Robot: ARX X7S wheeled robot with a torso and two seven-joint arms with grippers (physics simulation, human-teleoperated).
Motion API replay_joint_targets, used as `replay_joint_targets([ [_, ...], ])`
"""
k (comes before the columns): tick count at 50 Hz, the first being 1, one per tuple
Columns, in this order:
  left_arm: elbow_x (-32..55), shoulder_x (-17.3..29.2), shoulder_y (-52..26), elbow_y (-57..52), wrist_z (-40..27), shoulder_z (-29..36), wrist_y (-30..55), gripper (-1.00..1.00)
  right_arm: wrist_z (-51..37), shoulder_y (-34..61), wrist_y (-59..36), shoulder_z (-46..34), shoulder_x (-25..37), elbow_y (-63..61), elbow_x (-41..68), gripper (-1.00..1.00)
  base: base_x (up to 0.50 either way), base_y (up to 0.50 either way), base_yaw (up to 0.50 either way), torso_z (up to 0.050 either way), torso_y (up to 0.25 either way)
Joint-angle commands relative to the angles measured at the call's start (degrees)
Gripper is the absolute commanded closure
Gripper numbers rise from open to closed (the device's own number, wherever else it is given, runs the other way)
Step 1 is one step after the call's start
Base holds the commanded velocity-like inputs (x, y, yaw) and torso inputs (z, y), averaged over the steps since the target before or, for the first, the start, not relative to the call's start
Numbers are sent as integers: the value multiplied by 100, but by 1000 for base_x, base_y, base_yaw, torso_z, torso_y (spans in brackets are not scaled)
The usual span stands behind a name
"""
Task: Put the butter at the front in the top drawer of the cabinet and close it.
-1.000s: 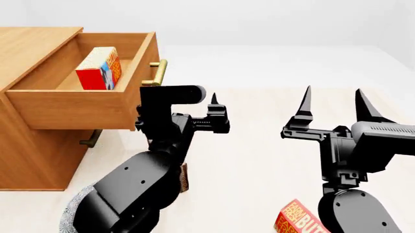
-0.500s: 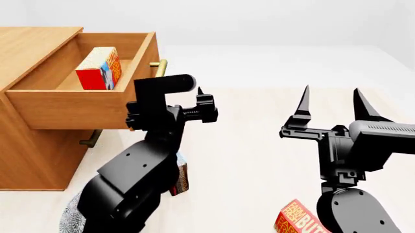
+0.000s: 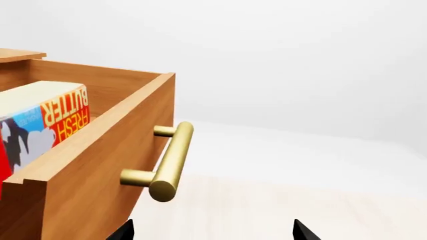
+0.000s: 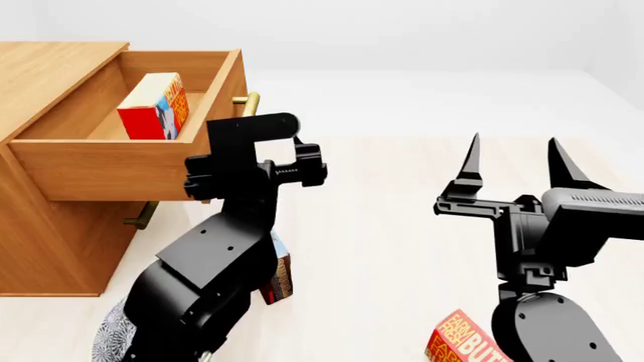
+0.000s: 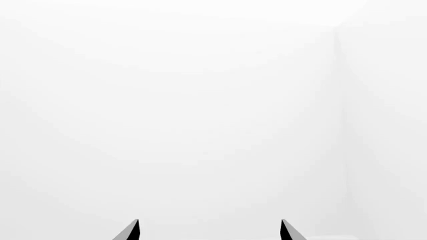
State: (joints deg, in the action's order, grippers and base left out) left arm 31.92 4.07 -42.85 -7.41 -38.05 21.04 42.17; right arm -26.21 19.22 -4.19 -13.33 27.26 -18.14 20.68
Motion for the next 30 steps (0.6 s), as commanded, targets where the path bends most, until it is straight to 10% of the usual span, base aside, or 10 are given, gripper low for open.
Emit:
replay_joint_targets([
  [1, -93, 61, -104, 274, -120, 126, -135, -100, -5, 35, 0, -30, -20, 28, -7, -100, 0, 0, 0, 0, 0],
  [30, -224, 142, -357, 999, -294, 211, -511, -100, -24, 144, -29, -124, -77, 89, -50, -100, 0, 0, 0, 0, 0],
])
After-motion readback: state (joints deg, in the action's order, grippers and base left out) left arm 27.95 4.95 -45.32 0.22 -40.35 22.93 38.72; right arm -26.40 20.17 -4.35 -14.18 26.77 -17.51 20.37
